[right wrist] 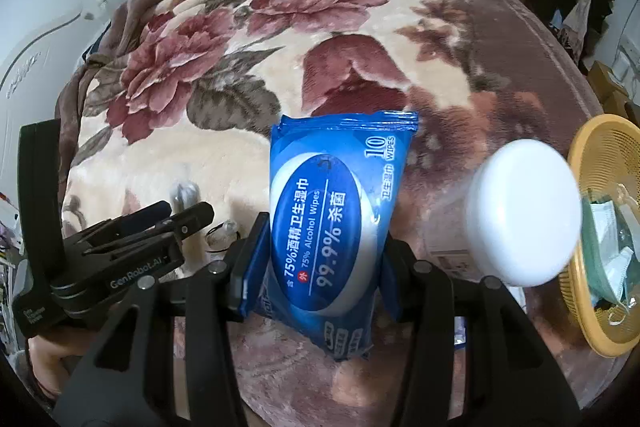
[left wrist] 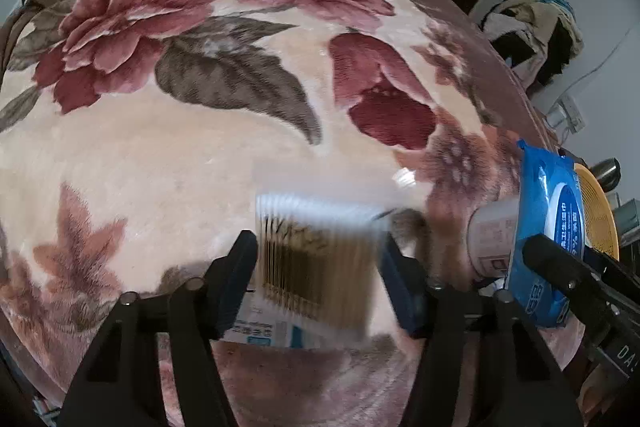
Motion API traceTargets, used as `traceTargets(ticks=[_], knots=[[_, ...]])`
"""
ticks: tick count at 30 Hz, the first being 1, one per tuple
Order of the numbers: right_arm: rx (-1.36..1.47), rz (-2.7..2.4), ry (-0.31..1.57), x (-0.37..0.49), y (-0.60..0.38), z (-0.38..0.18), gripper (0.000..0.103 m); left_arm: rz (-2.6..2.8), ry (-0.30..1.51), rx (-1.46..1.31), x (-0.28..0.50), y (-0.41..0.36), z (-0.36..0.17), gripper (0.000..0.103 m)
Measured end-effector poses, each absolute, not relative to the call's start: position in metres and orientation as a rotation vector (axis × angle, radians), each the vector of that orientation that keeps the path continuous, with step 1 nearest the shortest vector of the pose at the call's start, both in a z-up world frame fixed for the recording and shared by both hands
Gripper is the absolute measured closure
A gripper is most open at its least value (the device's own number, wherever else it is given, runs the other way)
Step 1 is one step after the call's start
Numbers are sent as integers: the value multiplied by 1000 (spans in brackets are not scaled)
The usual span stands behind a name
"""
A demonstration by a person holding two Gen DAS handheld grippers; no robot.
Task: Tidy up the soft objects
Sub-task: 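Lift the wipes pack and swab bag with both tools and carry them over the orange basket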
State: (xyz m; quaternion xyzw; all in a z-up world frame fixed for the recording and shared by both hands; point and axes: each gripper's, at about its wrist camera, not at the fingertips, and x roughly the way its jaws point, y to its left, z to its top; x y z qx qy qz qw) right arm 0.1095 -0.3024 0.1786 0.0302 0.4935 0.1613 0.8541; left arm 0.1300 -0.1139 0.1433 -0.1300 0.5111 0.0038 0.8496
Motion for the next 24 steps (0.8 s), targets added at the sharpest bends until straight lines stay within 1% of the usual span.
traceTargets(ticks=[6,9,10,11,13,18,24], knots=[[81,325,1023,109,-318,186,55,-18,1057,-249,134,-130,155,44],[102,326,1020,109,-324,186,55,-21,1067,-244,136,-132,152,43],[105,326,1019,108,-325,187,55,-26,1089,-244,137,-133,147,38],[107,328,1019,108,-325,187,55,-31,1110,-243,139,-134,141,30],[111,335,1021,109,-326,186,55,-32,1148,-225,141,-138,128,25],[112,345,1031,113,-320,182,54,-43,1228,-195,150,-146,92,25],[105,342,1060,120,-311,169,54,-36,1254,-183,164,-148,57,25]])
